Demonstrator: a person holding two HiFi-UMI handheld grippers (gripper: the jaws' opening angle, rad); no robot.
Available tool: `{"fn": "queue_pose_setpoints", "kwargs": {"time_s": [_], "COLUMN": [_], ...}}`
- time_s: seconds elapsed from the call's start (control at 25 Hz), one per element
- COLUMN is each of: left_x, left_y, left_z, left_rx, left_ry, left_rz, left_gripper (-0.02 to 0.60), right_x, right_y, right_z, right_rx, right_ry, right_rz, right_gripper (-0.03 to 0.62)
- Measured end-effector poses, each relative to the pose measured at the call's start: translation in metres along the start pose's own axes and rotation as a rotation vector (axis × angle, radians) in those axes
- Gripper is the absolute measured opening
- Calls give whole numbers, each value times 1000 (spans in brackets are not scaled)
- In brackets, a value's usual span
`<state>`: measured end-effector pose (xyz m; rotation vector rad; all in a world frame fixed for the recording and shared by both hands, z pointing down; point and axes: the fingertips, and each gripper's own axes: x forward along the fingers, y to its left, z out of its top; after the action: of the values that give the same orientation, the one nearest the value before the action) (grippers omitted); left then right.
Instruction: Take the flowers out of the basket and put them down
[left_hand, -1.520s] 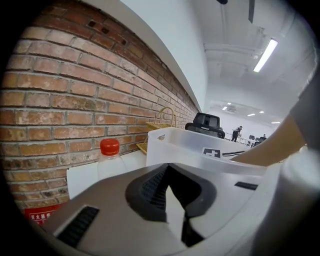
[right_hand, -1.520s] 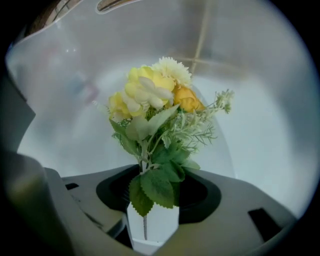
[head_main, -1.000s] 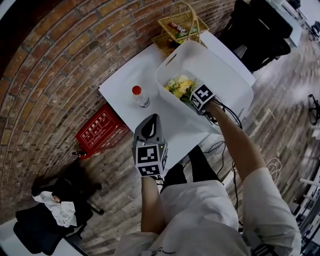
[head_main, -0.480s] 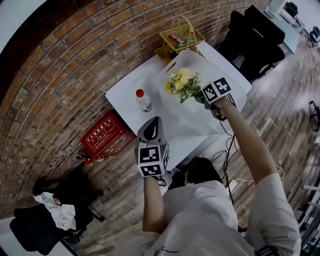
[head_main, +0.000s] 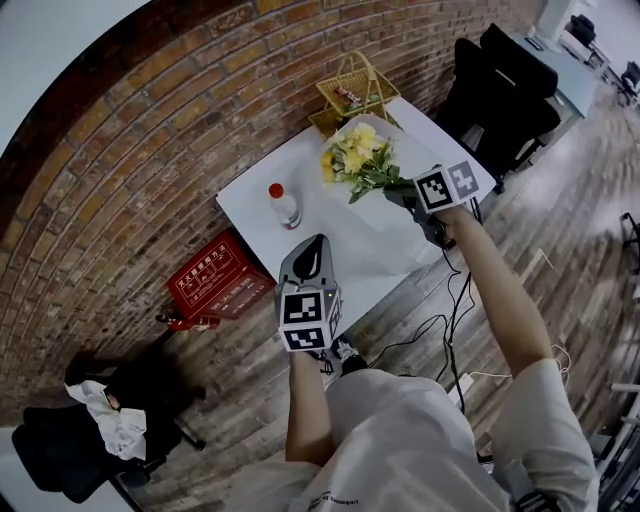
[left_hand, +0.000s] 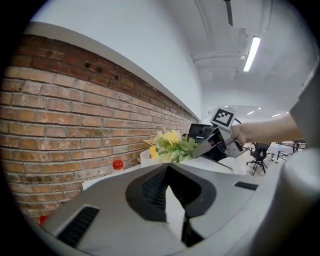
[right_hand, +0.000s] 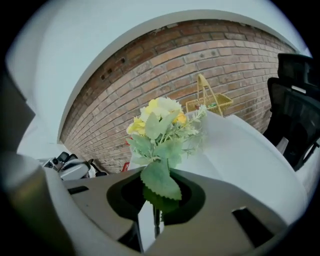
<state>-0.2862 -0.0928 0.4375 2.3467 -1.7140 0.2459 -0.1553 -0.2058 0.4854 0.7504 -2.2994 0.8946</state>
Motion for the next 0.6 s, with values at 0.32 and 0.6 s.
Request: {"fn": "queue_pose_setpoints", "kwargs": {"time_s": [0.32,0.6], "left_x": [-45,-104], "left_y": [-41,-71], "left_z": [-2,-13], "left_rx": [21,15], "left_ry": [-13,-17], "left_rz": [35,68], "left_gripper": [25,25], "right_x": [-55,-103], "right_y": [46,98], "right_z": [-6,-28], "right_rx": [-45,-93], "right_ry": [-120,-220], "right_rz": [57,71], "right_gripper": [74,75]}}
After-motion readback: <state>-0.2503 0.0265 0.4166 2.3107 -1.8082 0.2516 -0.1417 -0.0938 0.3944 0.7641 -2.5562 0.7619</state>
